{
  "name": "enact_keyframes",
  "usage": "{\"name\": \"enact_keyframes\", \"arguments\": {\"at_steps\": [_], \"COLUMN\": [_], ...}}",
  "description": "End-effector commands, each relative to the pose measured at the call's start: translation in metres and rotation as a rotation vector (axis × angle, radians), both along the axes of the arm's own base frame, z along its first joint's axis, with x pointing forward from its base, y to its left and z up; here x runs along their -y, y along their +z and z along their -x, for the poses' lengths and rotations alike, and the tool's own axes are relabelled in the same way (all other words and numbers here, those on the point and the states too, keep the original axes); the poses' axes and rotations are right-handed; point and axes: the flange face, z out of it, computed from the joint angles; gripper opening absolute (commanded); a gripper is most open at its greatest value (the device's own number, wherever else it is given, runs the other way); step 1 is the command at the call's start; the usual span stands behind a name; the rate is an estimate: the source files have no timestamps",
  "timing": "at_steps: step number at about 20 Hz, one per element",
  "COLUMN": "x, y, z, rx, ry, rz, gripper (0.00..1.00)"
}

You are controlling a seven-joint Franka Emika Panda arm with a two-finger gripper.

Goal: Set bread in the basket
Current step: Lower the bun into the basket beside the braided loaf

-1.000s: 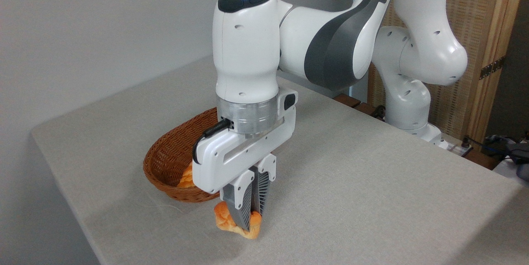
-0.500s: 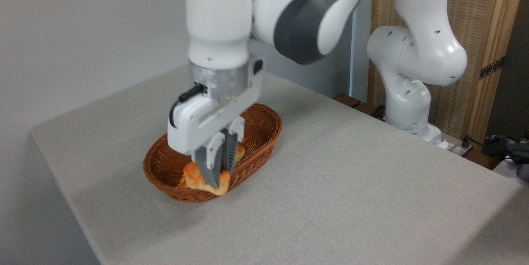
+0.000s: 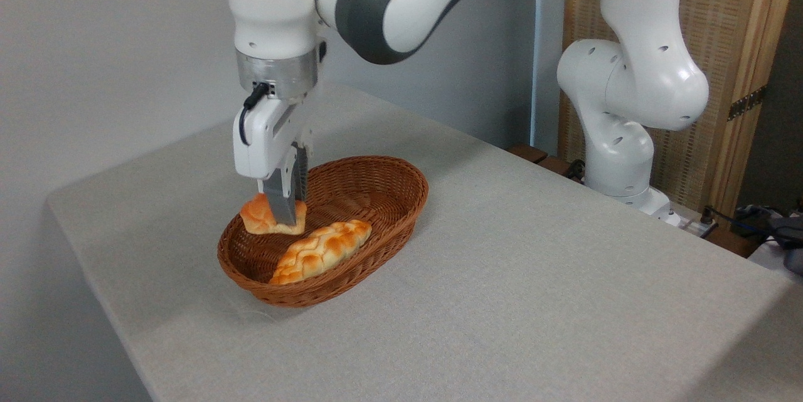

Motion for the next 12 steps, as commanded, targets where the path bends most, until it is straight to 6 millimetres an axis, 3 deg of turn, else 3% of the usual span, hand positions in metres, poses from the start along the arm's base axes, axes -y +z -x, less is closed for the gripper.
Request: {"name": "enact_keyframes", "arguments": {"at_steps": [1,3,4,5,7,8,12], "x": [0.022,0.041,0.048,0.050,0.050,0.050,0.045], "y": [0.008,0.008,0.007,0.006,0.004,0.004,0.002], "z": [0.009,0.016,0.019,0.021,0.021,0.022,0.022], "rx": [-0.054,-0.095,-0.117,-0.137,-0.157,-0.169,-0.203], "ry": [0.214,0.334,0.406,0.479,0.569,0.615,0.743], "rz": [0.026,0.027,0.028,0.025,0.025,0.024,0.017], "gripper": [0.28,0.30,0.39,0.64,0.93,1.00,1.00]}}
